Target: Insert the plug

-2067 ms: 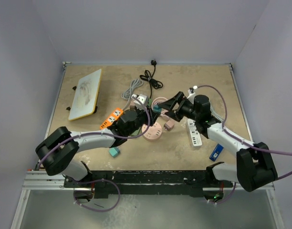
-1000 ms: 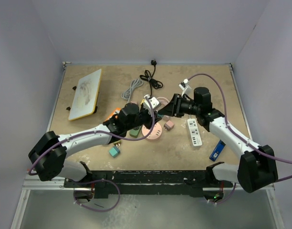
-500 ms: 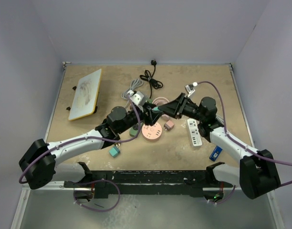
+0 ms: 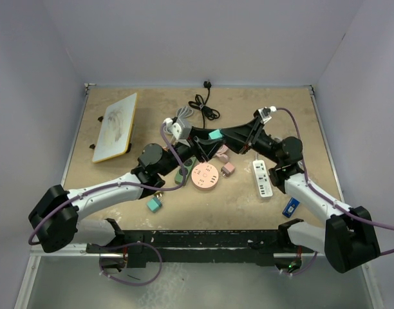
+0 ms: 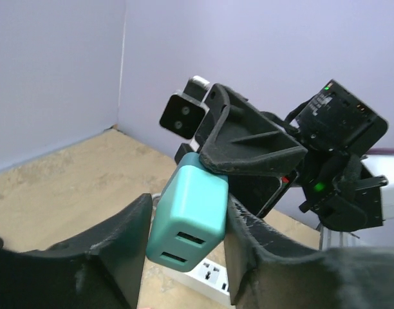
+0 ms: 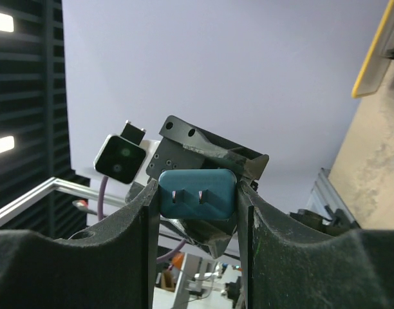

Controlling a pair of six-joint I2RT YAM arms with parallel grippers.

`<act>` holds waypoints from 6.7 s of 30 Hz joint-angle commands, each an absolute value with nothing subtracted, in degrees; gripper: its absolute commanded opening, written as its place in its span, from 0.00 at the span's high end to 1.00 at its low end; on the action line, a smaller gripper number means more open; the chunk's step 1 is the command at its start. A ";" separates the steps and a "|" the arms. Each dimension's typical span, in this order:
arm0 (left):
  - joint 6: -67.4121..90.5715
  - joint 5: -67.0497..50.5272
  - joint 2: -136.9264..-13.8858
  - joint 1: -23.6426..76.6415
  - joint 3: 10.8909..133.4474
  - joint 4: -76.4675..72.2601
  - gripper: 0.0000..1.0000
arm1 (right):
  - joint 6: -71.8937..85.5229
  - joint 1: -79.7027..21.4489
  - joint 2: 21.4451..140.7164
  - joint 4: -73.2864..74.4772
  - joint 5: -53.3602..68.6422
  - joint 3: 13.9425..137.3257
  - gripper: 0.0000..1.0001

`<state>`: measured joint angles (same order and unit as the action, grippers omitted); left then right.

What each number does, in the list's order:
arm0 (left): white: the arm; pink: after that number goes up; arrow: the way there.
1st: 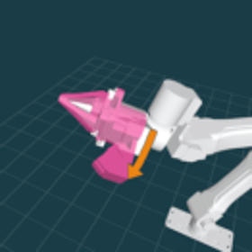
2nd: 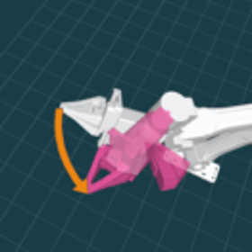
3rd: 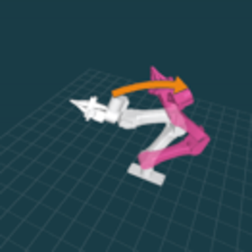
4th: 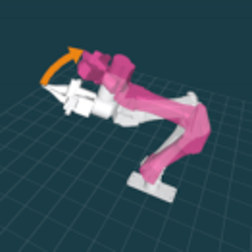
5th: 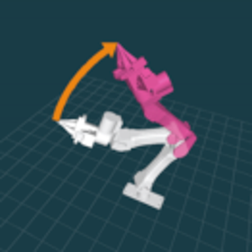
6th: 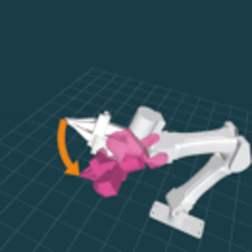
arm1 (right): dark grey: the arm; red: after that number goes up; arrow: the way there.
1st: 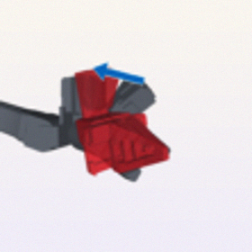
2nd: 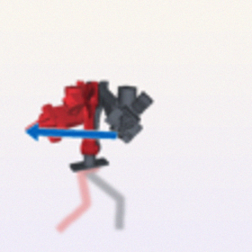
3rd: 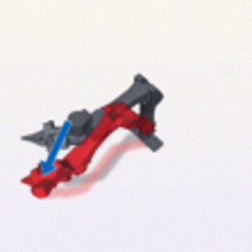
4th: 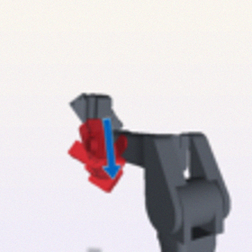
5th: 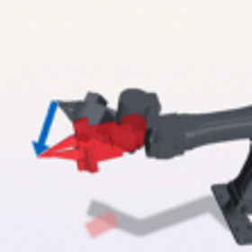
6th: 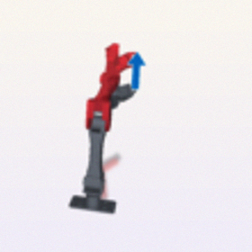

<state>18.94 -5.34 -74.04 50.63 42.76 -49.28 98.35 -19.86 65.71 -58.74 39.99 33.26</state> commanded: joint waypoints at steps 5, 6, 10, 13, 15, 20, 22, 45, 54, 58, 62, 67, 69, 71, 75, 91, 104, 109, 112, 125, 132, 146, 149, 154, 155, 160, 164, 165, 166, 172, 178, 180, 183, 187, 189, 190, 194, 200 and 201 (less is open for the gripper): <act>8.95 -13.71 -72.39 50.36 48.83 -45.78 0.80 | 106.99 -19.96 64.87 -66.29 40.84 32.93 0.67; 8.14 -13.73 -72.14 50.36 49.06 -44.59 0.84 | 107.83 -19.96 65.05 -67.17 40.94 32.25 0.67; 6.69 -13.87 -71.59 50.36 50.12 -41.03 1.00 | 109.89 -19.95 66.08 -70.07 41.08 30.67 0.56; 7.63 -13.80 -71.76 50.36 51.79 -37.55 1.00 | 108.78 -19.99 66.54 -69.44 41.03 30.34 0.41; 9.01 -13.29 -72.20 50.36 53.16 -34.51 1.00 | 106.37 -19.96 66.34 -67.33 41.15 30.10 0.34; 13.68 -11.29 -72.33 50.23 55.10 -27.15 1.00 | 102.51 -19.95 65.66 -61.64 40.43 29.24 0.26; 15.83 -9.40 -72.37 50.07 56.66 -21.79 1.00 | 102.06 -19.90 65.59 -61.93 40.15 28.49 0.26; 23.69 8.71 -88.17 40.04 78.91 42.95 1.00 | 70.49 -17.13 55.11 -10.14 10.30 31.13 0.33; 19.33 6.86 -103.56 39.98 90.59 47.97 1.00 | 63.13 -17.13 44.63 3.93 -8.90 33.93 0.35; 18.96 7.03 -108.89 39.78 94.81 49.59 1.00 | 62.73 -17.13 43.65 6.05 -9.84 34.05 0.35; 18.64 6.86 -112.65 39.14 98.15 50.54 1.00 | 63.29 -17.07 43.14 6.16 -9.46 33.15 0.35; 18.38 7.87 -117.69 38.64 102.57 54.65 1.00 | 63.46 -17.10 43.07 5.39 -8.46 32.43 0.35; 18.49 8.23 -118.13 38.30 102.43 54.62 1.00 | 63.37 -17.09 43.03 5.56 -8.48 32.54 0.35; 19.11 8.75 -118.56 37.99 102.64 53.99 1.00 | 63.21 -17.13 42.95 5.70 -8.52 32.65 0.35; 19.47 9.60 -119.86 38.00 105.08 55.28 1.00 | 63.27 -17.14 43.08 5.40 -8.70 32.78 0.35; 18.74 7.67 -120.22 37.83 102.81 56.17 1.00 | 63.79 -17.14 43.74 5.32 -7.65 32.64 0.35; 19.74 7.92 -121.78 37.14 99.91 53.19 1.00 | 64.59 -17.12 42.90 5.60 -6.96 31.39 0.35; 20.16 7.56 -122.05 36.93 97.91 51.90 1.00 | 64.77 -17.14 43.07 5.06 -6.56 31.09 0.35; 20.34 7.32 -122.26 36.91 97.12 51.13 1.00 | 64.79 -17.14 43.39 5.01 -6.25 31.03 0.35; 21.12 5.70 -124.76 36.12 97.66 49.31 1.00 | 64.88 -17.14 43.09 5.05 -5.98 30.66 0.35; 20.20 7.44 -127.21 36.08 96.85 50.31 1.00 | 64.86 -17.09 43.23 5.07 -5.80 30.66 0.35; 16.17 0.21 -132.57 32.29 99.92 51.60 1.00 | 64.51 -17.07 43.07 5.58 -5.89 31.50 0.35; 14.77 -2.36 -133.52 31.86 101.79 52.99 1.00 | 64.60 -17.14 43.24 5.35 -5.72 31.50 0.35; 14.58 -4.87 -133.83 30.30 103.53 53.75 1.00 | 64.43 -17.13 43.41 5.77 -5.67 32.18 0.35; 14.70 -4.29 -134.04 30.22 104.36 54.17 1.00 | 64.36 -17.14 43.30 5.84 -5.66 32.20 0.35; 17.47 -1.54 -134.41 30.31 106.37 54.00 1.00 | 64.08 -17.09 43.25 6.04 -5.80 32.28 0.35; 19.95 -0.14 -132.31 30.86 102.78 50.19 1.00 | 64.33 -17.13 43.39 5.85 -5.72 32.13 0.35; 20.10 -0.13 -131.90 31.07 102.09 49.84 0.98 | 64.34 -17.09 43.40 5.74 -5.71 32.13 0.35; 20.08 -0.42 -131.24 31.25 101.78 49.67 0.93 | 64.34 -17.09 43.54 5.67 -5.71 32.14 0.35; 19.31 -3.42 -122.38 31.39 100.53 46.22 0.66 | 64.07 -17.13 43.93 5.45 -5.46 32.03 0.35; 18.18 -2.81 -114.16 31.42 100.00 44.18 0.56 | 64.68 -17.13 43.84 4.89 -4.69 31.33 0.35; 17.90 -1.82 -112.41 31.36 99.24 43.98 0.55 | 64.64 -17.14 43.77 4.91 -4.68 31.34 0.35; 17.82 -1.22 -110.29 31.38 97.31 43.04 0.54 | 64.55 -17.14 43.69 4.98 -4.74 31.32 0.35; 17.93 -2.95 -109.12 31.46 94.91 42.56 0.54 | 64.52 -17.09 43.60 5.07 -4.66 31.32 0.35; 17.84 -4.34 -108.81 31.55 93.23 41.90 0.54 | 64.60 -17.09 43.59 5.18 -4.70 31.21 0.35; 17.84 -4.76 -108.71 31.62 92.25 41.39 0.54 | 64.60 -17.09 43.44 5.12 -4.71 31.15 0.35; 17.76 -4.89 -109.69 31.81 90.37 40.73 0.54 | 64.77 -17.12 43.71 4.81 -4.44 30.90 0.35; 17.92 -5.22 -112.00 31.82 90.91 40.04 0.63 | 64.75 -17.06 44.15 4.63 -4.01 31.00 0.35; 17.93 -5.46 -112.32 31.82 91.10 40.00 0.65 | 64.70 -17.12 44.19 4.61 -4.03 30.96 0.35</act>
